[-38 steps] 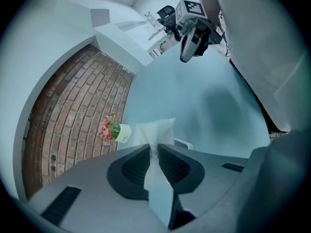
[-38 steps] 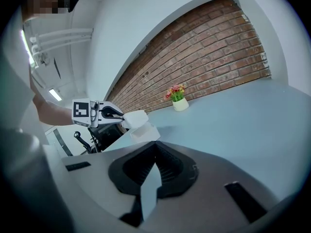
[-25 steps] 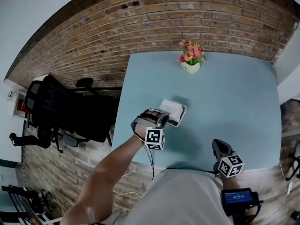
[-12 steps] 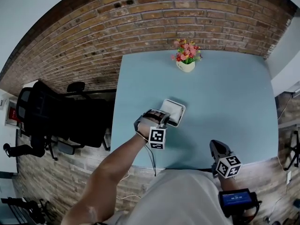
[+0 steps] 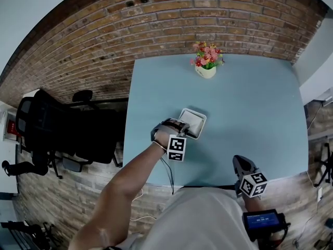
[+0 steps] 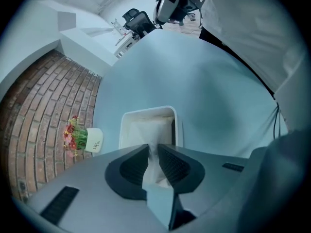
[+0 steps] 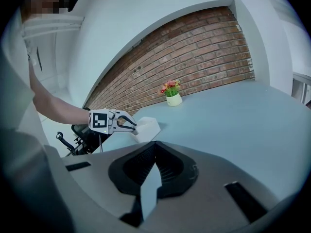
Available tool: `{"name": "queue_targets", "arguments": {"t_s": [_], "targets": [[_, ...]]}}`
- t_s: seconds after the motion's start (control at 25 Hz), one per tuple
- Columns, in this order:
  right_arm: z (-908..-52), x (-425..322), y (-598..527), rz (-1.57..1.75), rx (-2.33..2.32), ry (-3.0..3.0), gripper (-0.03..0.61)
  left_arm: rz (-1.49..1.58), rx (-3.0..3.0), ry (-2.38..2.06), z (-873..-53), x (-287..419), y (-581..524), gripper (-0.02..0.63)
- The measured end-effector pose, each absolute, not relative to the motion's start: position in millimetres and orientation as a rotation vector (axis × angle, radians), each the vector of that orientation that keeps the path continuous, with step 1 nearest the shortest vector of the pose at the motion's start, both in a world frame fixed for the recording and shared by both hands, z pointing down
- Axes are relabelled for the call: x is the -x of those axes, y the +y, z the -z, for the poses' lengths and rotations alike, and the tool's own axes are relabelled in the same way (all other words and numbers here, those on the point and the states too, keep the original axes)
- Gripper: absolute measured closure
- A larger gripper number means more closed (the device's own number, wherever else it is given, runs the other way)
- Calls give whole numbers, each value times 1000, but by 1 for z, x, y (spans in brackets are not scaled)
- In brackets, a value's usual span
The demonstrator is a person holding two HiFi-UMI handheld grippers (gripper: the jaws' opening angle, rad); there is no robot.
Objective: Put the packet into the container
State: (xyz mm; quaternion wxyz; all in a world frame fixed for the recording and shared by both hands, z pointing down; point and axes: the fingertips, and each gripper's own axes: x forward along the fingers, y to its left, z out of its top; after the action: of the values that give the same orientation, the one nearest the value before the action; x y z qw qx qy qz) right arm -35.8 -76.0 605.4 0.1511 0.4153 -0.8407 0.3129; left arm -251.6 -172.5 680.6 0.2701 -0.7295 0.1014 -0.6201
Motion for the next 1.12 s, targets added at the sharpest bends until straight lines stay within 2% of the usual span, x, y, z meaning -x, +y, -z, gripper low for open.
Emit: {"name": "queue_targets", "arguments": {"t_s": [0.6, 1.12], "targets": [[-608, 41, -80, -895, -1149, -2441, 569, 1641, 2093, 510, -649, 262, -165, 543], [-582, 75, -125, -706, -797, -2645, 569, 1482, 2458, 1183, -604, 244, -105, 543]]}}
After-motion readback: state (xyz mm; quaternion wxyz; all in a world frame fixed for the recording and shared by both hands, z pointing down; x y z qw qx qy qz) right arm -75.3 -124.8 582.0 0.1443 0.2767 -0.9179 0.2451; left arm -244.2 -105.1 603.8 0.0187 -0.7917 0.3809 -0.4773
